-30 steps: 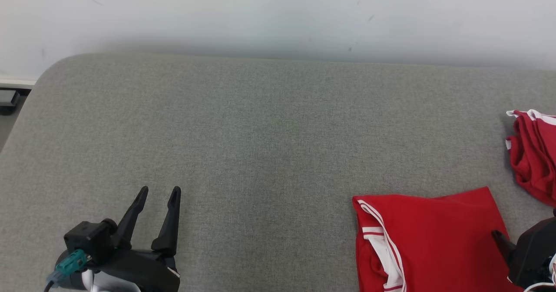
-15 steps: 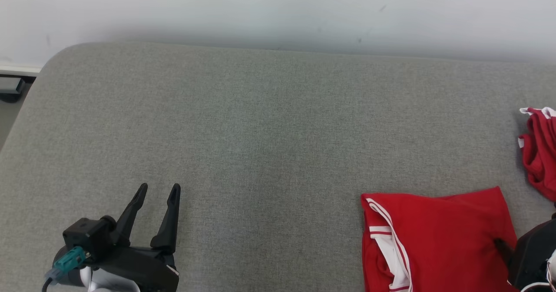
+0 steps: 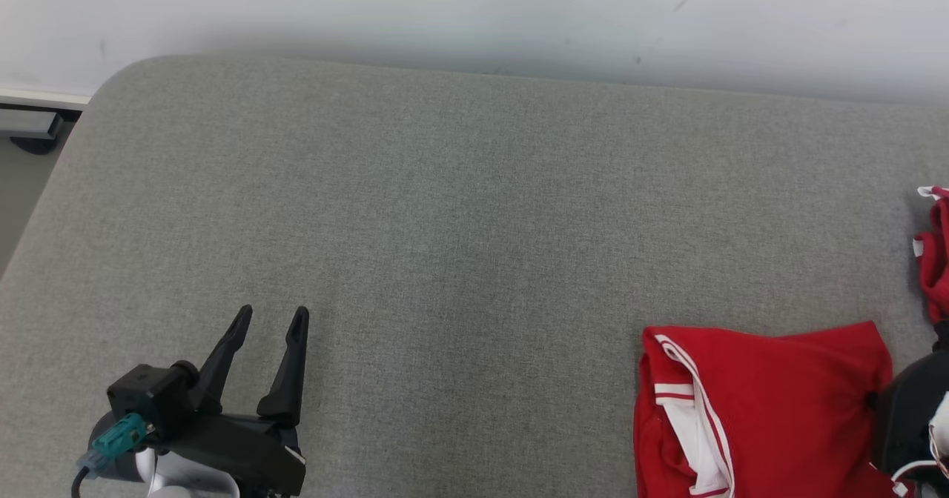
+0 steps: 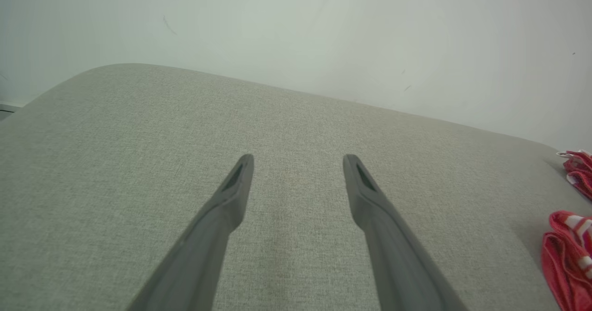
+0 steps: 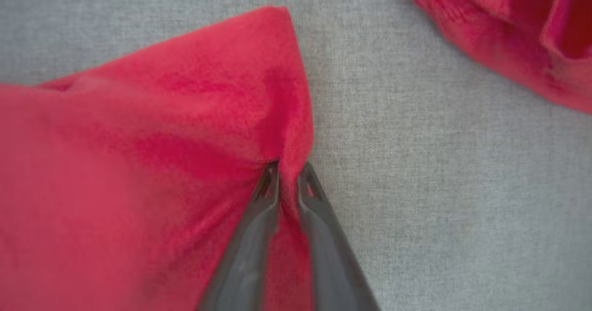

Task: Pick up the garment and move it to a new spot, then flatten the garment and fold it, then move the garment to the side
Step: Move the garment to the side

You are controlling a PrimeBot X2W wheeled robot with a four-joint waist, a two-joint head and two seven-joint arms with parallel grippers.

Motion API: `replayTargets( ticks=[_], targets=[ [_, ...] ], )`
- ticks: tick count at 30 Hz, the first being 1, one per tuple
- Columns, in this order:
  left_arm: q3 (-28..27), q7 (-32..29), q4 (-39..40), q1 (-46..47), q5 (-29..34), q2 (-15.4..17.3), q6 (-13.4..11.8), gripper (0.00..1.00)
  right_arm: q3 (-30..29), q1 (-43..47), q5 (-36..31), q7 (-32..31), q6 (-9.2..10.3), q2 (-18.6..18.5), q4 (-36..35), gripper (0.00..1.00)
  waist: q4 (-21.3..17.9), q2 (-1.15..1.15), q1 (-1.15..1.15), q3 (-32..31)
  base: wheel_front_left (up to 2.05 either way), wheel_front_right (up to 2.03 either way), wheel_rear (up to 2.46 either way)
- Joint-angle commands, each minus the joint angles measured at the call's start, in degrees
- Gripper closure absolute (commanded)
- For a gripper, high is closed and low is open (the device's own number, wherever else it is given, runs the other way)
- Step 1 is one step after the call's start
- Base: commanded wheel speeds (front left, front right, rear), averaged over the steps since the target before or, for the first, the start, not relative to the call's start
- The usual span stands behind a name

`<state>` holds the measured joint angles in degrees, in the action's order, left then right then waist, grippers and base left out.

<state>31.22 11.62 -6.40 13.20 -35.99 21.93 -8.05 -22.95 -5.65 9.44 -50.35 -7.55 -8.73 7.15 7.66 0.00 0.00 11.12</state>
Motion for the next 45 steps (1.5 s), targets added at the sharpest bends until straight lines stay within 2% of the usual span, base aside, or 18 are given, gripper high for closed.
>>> replayTargets(
  ticks=[1,7,11,22,31,38,45],
  targets=[
    [-0.07,0.06,0.15,0.47,0.38,0.44,-0.12,0.00,0.88,-0.73,0.74,0.50,0.13,-0.72,0.20,1.00,0.10,0.00,0.00,0.01,0.00,0.00,0.00],
    [0.06,0.58,0.15,0.40,0.38,-0.25,-0.45,0.00,6.95,-2.71,2.25,1.86,0.12,-3.49,-2.05,1.00,-0.07,0.00,0.00,-0.32,0.00,0.00,0.00],
    [0.18,1.02,0.17,0.86,0.54,-0.50,-0.38,0.00,11.15,-7.06,2.72,1.41,0.12,-4.43,-3.19,1.00,-2.11,0.00,0.00,-0.45,0.00,0.00,0.00],
    [0.82,1.17,-0.23,3.03,1.27,-0.72,0.03,0.00,15.67,-23.14,3.81,3.98,0.12,-2.39,3.46,1.00,-9.43,0.00,0.00,0.92,0.00,0.00,0.00],
    [0.44,1.53,-0.37,4.80,1.85,-0.58,-0.59,0.00,14.06,-30.62,3.58,9.15,0.12,-1.58,10.43,1.00,-13.17,0.00,0.00,2.27,0.00,0.00,0.00],
    [0.20,1.42,0.12,5.99,2.34,-0.24,-0.88,0.00,9.22,-36.51,1.69,10.81,0.12,2.34,15.07,1.00,-17.03,0.00,0.00,3.07,0.00,0.00,0.00],
    [0.59,0.87,0.26,6.46,2.41,0.18,-0.76,0.00,8.00,-40.05,-1.58,10.70,0.12,4.47,14.82,1.00,-20.01,0.00,0.00,4.11,0.00,0.00,0.00]
  ],
)
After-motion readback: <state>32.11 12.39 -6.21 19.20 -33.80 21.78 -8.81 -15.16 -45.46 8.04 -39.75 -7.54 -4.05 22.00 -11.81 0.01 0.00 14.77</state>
